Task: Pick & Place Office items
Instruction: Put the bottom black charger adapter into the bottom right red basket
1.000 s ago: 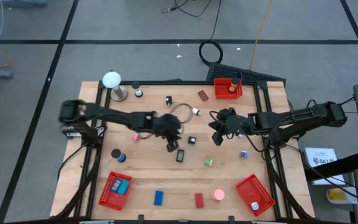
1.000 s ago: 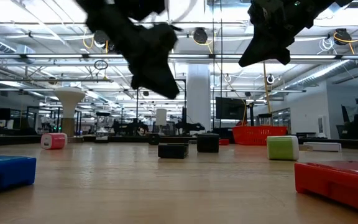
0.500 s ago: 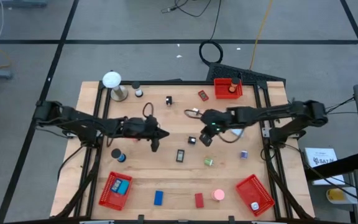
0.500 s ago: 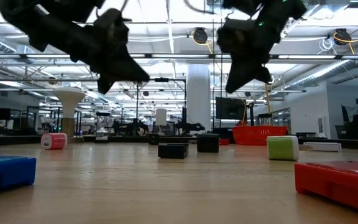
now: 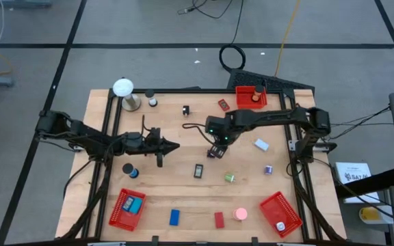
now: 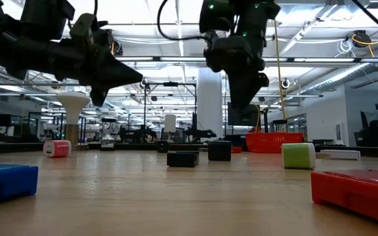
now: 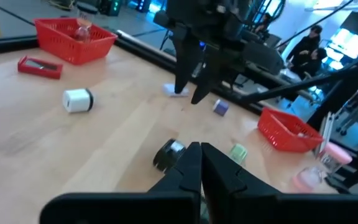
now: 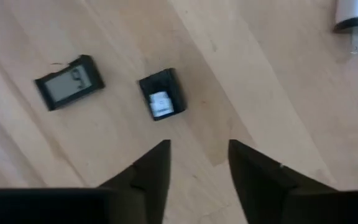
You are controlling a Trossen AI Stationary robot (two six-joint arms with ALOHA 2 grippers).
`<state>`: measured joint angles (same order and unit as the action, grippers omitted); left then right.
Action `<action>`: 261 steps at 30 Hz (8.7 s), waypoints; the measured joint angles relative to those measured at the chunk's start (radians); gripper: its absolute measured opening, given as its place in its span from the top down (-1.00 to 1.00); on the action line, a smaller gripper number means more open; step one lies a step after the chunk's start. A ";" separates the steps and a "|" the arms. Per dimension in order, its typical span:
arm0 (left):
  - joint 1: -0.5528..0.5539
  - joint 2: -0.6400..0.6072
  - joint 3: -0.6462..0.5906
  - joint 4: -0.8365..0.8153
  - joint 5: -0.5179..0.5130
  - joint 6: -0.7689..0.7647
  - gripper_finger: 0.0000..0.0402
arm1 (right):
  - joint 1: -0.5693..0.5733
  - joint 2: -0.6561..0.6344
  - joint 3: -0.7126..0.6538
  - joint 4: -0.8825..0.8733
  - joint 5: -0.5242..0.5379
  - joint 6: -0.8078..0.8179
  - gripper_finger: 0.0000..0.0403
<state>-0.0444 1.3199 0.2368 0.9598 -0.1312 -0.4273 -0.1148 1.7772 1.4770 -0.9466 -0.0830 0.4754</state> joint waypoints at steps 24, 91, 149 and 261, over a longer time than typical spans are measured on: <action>0.000 0.001 -0.005 -0.005 -0.001 0.063 0.97 | 0.037 0.110 0.040 0.180 0.054 -0.149 -0.41; 0.000 0.001 -0.003 -0.016 -0.020 -0.024 0.94 | 0.080 -0.015 -0.805 1.834 0.274 -0.163 0.31; -0.030 0.001 -0.003 -0.013 0.004 -0.077 0.99 | 0.057 -0.295 -0.679 1.033 0.225 0.133 0.31; 0.004 0.001 -0.003 -0.050 -0.001 0.054 0.92 | 0.162 0.135 -0.127 0.134 0.060 0.454 0.12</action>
<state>-0.0406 1.3209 0.2337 0.9094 -0.1323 -0.3732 0.0476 1.9121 1.3499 -0.8127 -0.0229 0.9291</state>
